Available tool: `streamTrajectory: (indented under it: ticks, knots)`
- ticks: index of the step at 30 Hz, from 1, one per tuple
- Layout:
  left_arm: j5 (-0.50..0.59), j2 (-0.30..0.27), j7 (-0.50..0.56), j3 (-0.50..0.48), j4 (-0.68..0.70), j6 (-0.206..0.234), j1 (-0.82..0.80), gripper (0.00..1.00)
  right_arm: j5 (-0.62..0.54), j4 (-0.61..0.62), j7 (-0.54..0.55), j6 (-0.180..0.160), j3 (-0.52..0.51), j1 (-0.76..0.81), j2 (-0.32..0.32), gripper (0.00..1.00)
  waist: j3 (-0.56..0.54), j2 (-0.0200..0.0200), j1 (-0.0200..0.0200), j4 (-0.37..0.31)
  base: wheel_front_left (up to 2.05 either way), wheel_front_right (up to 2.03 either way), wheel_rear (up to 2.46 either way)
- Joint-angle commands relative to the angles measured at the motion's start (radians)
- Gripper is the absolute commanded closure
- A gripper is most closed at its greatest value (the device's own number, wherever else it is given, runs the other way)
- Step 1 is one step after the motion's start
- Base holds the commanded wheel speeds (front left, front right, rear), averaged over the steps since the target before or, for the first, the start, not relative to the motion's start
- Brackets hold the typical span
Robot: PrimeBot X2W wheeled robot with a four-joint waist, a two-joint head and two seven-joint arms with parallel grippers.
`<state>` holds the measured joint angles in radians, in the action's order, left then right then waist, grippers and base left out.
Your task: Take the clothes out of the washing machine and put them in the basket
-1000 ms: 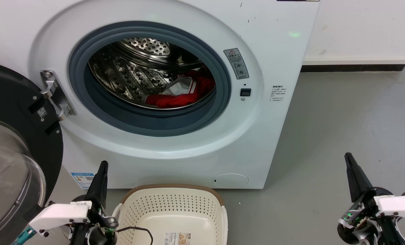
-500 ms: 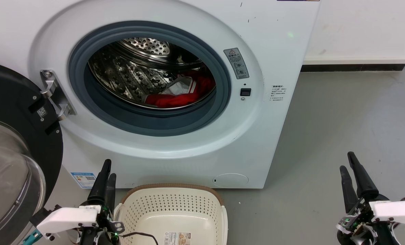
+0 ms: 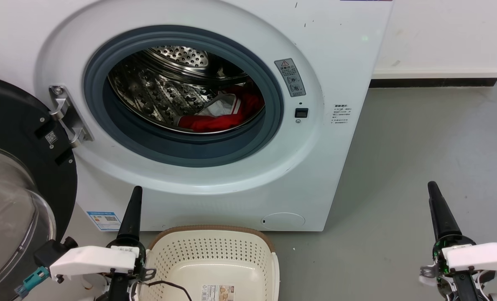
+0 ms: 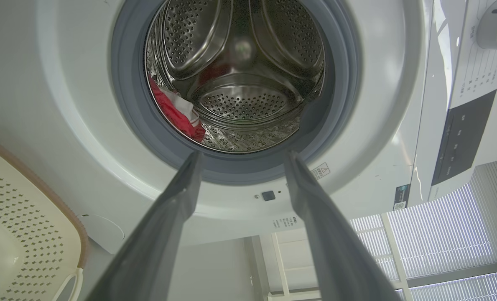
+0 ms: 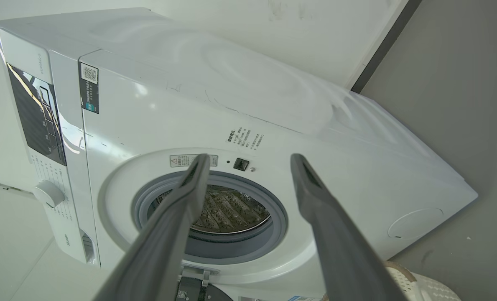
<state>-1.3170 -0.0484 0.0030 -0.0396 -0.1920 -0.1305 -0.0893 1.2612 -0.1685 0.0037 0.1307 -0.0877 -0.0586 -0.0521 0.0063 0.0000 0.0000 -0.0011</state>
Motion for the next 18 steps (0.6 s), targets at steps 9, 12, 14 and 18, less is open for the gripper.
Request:
streamTrajectory:
  ticks: [9,12,14,18]
  knots:
    - [0.179,-0.002,-0.040,0.033,0.035,0.015,-0.035,0.00,-0.220,0.050,-0.040,0.000,0.006,0.008,0.000,0.00,0.000,0.0000,0.0000,0.000,0.00,0.00,0.00]
    - [0.237,-0.002,-0.051,0.046,0.039,0.022,-0.036,0.00,-0.284,0.055,-0.051,0.000,0.008,0.014,0.000,0.00,0.000,0.0000,0.0000,0.000,0.00,0.00,0.00]
    - [0.276,-0.002,-0.058,0.054,0.040,0.026,-0.037,0.00,-0.327,0.059,-0.058,0.000,0.010,0.017,0.000,0.00,0.000,0.0000,0.0000,0.000,0.00,0.00,0.00]
    - [0.355,-0.002,-0.072,0.066,0.043,0.036,-0.037,0.00,-0.407,0.065,-0.072,0.000,0.014,0.025,0.001,0.00,-0.001,0.0000,0.0000,-0.001,0.00,0.00,0.00]
